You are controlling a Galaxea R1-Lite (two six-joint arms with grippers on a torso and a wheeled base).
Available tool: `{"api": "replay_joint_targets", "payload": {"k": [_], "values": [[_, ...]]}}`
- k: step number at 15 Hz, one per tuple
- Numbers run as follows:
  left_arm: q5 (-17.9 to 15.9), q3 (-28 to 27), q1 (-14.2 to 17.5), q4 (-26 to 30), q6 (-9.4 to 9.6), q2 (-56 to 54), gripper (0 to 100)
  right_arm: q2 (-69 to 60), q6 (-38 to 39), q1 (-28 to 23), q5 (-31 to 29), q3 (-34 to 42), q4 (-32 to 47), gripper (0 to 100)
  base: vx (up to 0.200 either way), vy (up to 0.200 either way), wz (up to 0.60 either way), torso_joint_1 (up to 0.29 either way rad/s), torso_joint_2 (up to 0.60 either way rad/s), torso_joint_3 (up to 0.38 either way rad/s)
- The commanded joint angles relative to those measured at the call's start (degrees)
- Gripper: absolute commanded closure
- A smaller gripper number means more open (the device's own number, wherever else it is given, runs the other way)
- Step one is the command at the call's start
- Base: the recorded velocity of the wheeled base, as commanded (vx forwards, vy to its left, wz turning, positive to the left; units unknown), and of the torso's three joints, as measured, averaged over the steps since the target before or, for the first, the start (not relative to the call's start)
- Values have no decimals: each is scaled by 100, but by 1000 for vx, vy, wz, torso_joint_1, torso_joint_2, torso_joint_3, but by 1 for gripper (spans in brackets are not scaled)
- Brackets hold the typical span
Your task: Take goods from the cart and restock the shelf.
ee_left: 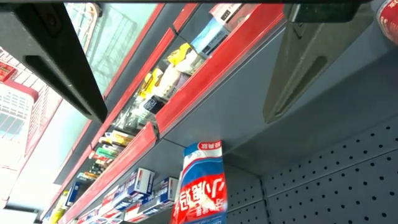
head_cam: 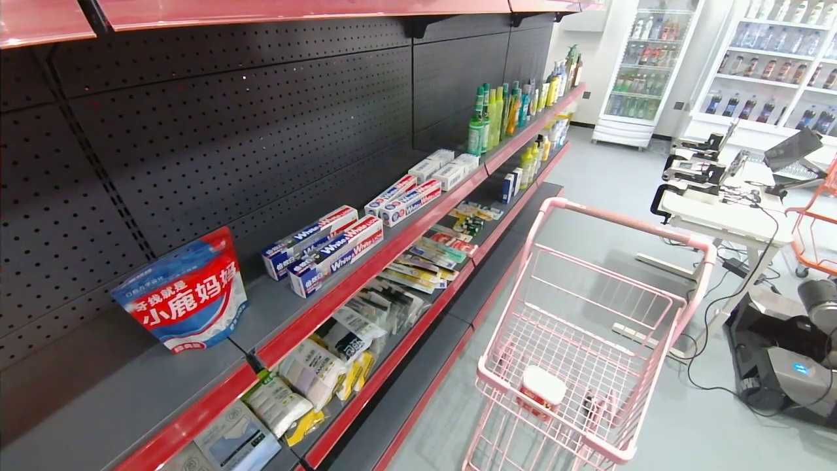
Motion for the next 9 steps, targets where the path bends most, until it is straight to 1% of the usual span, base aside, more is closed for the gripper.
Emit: {"api": "replay_joint_targets", "payload": {"k": [1, 2, 3, 4, 5, 6, 7, 8, 9], "values": [[4, -1, 0, 0, 4, 5, 0, 4178, 433, -48, -133, -2558, 156, 0, 0, 0, 0, 0, 0, 0], [4, -1, 0, -9, 4, 5, 0, 4477, 424, -66, 78, -2356, 95, 0, 0, 0, 0, 0, 0, 0], [12, 7, 0, -9, -5, 5, 0, 5576, 407, -347, 1001, -2321, -142, 0, 0, 0, 0, 0, 0, 0], [12, 7, 0, -9, -14, 5, 0, 6261, 160, -540, 1493, -2365, -257, 0, 0, 0, 0, 0, 0, 0], [12, -1, 0, -9, -14, 5, 0, 6964, -446, -655, 1572, -2470, -222, 0, 0, 0, 0, 0, 0, 0], [12, 7, 0, -9, -14, 5, 0, 7474, -1088, -918, 1660, -2505, -257, 0, 0, 0, 0, 0, 0, 0], [12, 7, 0, 0, -14, 5, 0, 7834, -1589, -1015, 1871, -2576, -274, 0, 0, 0, 0, 0, 0, 0], [4, -1, 0, 0, -14, 5, 0, 8168, -1887, -1015, 2055, -2655, -265, 0, 0, 0, 0, 0, 0, 0], [4, -1, 0, 0, -14, 5, 0, 8406, -2028, -918, 1976, -2672, -274, 0, 0, 0, 0, 0, 0, 0]]}}
